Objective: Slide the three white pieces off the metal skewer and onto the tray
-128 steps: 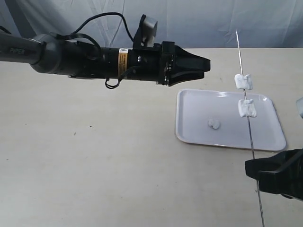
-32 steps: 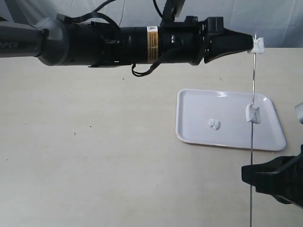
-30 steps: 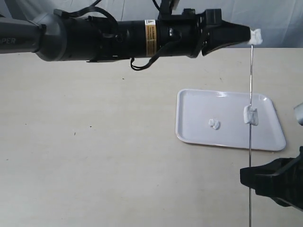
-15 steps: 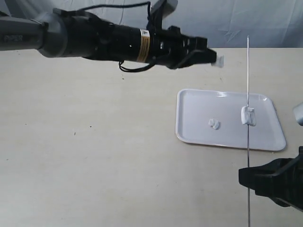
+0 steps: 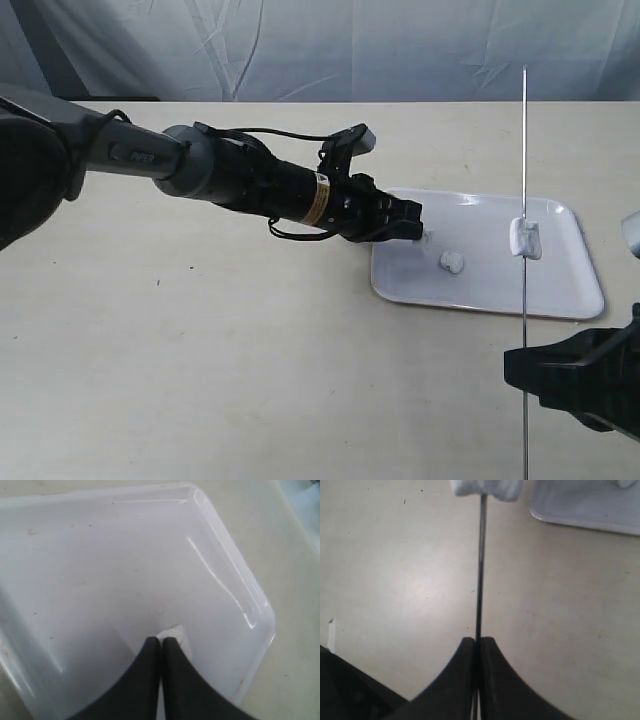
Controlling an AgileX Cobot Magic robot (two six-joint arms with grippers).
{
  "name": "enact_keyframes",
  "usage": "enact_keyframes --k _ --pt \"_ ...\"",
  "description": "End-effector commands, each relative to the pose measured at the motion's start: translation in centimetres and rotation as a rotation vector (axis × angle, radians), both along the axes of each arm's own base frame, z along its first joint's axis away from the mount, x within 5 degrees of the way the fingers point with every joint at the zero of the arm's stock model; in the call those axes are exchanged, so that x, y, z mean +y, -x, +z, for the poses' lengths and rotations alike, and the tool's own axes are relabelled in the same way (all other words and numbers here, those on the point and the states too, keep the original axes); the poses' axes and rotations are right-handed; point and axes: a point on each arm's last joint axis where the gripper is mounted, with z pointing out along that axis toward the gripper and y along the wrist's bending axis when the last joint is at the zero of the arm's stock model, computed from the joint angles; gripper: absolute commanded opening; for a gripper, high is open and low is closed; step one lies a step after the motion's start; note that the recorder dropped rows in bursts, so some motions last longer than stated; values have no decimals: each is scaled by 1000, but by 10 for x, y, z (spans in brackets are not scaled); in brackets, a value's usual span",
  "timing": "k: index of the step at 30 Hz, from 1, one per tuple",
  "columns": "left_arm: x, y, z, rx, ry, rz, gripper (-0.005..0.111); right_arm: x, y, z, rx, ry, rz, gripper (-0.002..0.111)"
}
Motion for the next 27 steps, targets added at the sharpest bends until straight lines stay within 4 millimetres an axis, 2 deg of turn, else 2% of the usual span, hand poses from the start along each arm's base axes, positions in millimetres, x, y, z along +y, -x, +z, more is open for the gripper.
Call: enact_keyframes --k 1,5,8,12,15,19,24,27 --pt "-1 -1 -9 -18 -7 10 0 0 -1 3 -26 0 5 -1" --pt "-2 -1 -8 -24 2 2 2 0 -1 3 -32 0 3 -1" --pt "-3 0 -6 -19 29 -7 14 0 -1 3 -34 -1 1 -1" --pt "-4 0 -5 -8 51 -2 36 0 -1 3 -33 -1 2 -1" --pt "-5 2 -1 11 102 -32 40 0 -1 3 -32 3 6 -1" --pt "2 3 28 27 258 -122 40 -1 -1 2 -35 18 13 -1" --pt "35 -5 75 55 461 -206 40 -1 -1 2 -42 23 14 -1" --pt "48 -9 91 91 461 -176 40 -2 -2 2 -58 34 12 -1"
